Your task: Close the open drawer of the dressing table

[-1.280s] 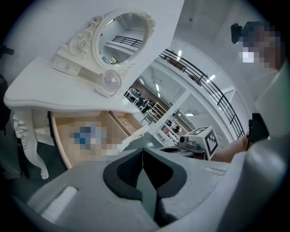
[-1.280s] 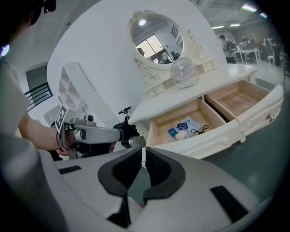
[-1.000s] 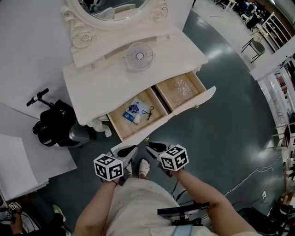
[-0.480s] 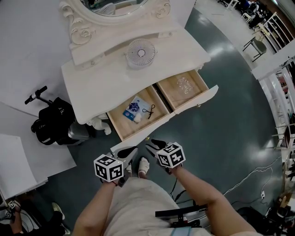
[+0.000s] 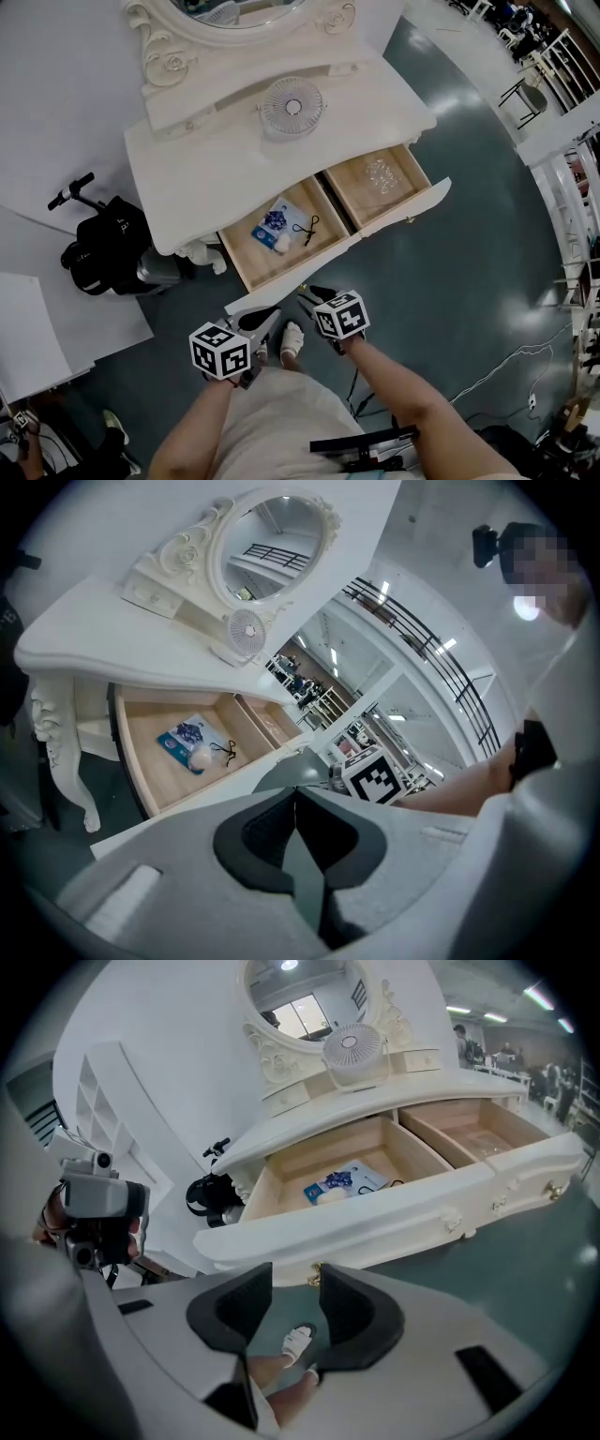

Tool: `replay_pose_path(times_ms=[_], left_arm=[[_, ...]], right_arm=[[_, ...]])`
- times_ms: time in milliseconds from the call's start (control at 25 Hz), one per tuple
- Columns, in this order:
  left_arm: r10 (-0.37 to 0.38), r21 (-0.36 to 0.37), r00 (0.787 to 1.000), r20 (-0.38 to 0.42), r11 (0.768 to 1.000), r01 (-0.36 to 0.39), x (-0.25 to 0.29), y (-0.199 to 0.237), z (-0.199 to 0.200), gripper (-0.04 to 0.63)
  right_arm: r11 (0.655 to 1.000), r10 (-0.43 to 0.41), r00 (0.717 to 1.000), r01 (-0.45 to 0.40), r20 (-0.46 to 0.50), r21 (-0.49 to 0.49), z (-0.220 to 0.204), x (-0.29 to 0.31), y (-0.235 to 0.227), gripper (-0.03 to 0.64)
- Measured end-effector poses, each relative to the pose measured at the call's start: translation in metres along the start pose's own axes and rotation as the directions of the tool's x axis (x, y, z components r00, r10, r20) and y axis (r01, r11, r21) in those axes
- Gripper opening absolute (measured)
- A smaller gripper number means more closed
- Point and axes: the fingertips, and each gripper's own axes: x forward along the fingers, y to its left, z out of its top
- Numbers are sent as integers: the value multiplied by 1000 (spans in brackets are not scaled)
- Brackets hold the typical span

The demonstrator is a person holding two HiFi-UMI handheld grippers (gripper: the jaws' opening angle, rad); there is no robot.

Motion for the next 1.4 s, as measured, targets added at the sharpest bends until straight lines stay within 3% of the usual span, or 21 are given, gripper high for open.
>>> replay_pose_path(times_ms=[760, 920, 1400], left_arm=[[-3, -12, 999, -35, 1000, 2, 9, 10, -5, 11], [0, -17, 999, -36, 1000, 0, 10, 13, -5, 11], [1, -23, 999, -34, 1000, -1, 12, 15, -3, 10]], right_arm=[[999, -50, 996, 48, -77, -21, -17, 36, -20, 163], [997, -75, 994, 73, -81, -34, -16, 37, -26, 112], [993, -89, 989, 79, -120, -85, -15, 42, -26, 126]])
